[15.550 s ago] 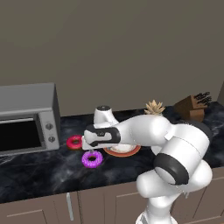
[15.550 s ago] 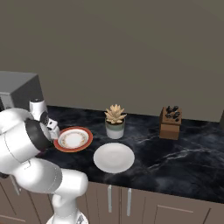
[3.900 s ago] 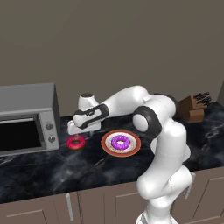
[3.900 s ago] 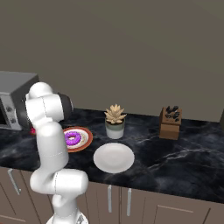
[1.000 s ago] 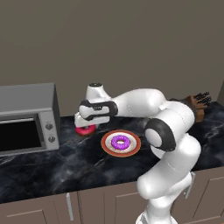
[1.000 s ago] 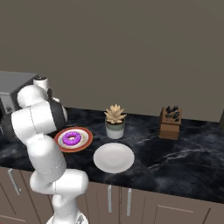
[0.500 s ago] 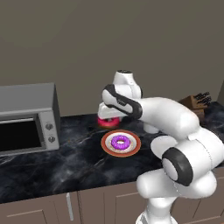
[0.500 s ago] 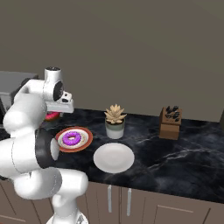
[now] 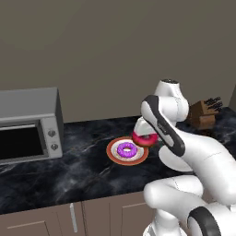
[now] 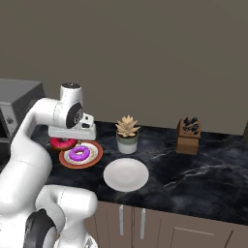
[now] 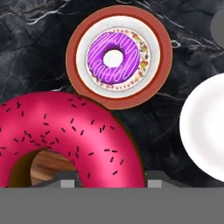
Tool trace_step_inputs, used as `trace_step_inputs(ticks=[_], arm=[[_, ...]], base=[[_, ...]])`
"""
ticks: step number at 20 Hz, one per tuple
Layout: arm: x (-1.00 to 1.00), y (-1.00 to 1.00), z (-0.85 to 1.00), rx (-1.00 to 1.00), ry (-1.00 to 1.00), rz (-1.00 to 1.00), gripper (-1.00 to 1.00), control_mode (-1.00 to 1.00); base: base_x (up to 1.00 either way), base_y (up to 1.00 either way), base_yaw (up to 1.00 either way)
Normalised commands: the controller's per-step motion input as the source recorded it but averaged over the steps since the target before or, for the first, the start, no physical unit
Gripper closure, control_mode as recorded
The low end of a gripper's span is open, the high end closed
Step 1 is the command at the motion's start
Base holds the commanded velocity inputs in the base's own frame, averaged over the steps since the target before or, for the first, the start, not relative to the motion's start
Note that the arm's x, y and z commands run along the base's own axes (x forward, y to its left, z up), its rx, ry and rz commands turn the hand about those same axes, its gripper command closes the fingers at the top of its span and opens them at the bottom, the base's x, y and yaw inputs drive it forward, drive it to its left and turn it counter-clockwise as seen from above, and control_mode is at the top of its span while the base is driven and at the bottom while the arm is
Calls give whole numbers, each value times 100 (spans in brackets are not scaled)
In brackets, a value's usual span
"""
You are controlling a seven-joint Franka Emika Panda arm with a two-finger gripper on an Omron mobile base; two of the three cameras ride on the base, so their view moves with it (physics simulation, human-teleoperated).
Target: Place the pastries on the plates.
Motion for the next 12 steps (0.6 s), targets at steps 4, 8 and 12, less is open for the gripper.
trace_step_inputs(ticks=[4, 8, 12], arm=[[-39, -99, 1, 0, 0, 0, 100, -100], [-3, -100, 0, 0, 0, 0, 100, -100], [0, -100, -1, 0, 0, 0, 100, -100]], base=[[0, 0, 0], [0, 0, 0], [0, 0, 0]])
